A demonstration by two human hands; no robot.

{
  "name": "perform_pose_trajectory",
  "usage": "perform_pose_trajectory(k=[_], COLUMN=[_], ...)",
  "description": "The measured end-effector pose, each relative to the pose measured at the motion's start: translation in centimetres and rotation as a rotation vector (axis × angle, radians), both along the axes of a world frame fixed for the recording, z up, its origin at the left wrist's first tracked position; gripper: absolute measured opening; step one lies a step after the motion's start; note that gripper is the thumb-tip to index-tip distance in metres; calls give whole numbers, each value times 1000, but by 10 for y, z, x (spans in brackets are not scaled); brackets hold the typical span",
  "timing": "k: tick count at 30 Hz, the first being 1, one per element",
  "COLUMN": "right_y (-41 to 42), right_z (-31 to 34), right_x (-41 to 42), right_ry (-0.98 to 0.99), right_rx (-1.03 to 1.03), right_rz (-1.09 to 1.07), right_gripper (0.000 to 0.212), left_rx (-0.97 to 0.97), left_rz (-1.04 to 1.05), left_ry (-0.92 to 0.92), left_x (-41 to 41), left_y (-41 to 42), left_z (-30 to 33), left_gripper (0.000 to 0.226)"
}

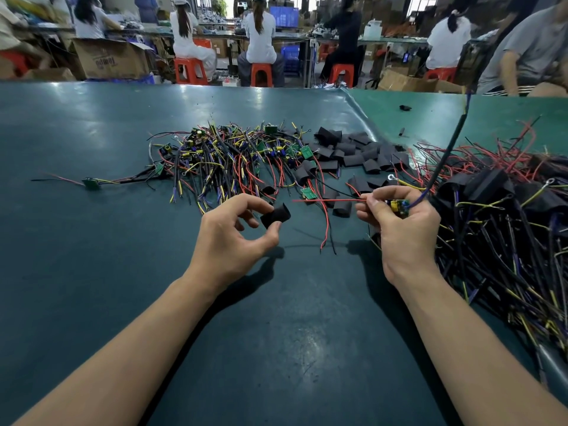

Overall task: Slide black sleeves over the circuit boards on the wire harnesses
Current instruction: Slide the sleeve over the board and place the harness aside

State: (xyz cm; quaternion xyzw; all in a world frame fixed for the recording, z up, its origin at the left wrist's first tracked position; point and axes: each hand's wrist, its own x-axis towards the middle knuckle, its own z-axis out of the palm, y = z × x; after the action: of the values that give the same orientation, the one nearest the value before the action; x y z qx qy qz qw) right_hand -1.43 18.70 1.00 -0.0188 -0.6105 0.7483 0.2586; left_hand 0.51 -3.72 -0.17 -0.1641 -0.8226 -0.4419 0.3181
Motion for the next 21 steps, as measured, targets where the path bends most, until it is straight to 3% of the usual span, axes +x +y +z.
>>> perform_pose_trajectory(k=[9,21], right_y=[-7,-8], right_z=[-2,-5], right_x=[4,5], right_ry=[7,13], right_rx=[77,145], right_rz=[109,190], right_gripper=[12,22], left_rx=[10,53], left_rz=[75,124], left_ry=[32,64], left_x=[-3,-5], left_y=[-3,-4], left_z=[-2,-1], left_gripper=[22,20])
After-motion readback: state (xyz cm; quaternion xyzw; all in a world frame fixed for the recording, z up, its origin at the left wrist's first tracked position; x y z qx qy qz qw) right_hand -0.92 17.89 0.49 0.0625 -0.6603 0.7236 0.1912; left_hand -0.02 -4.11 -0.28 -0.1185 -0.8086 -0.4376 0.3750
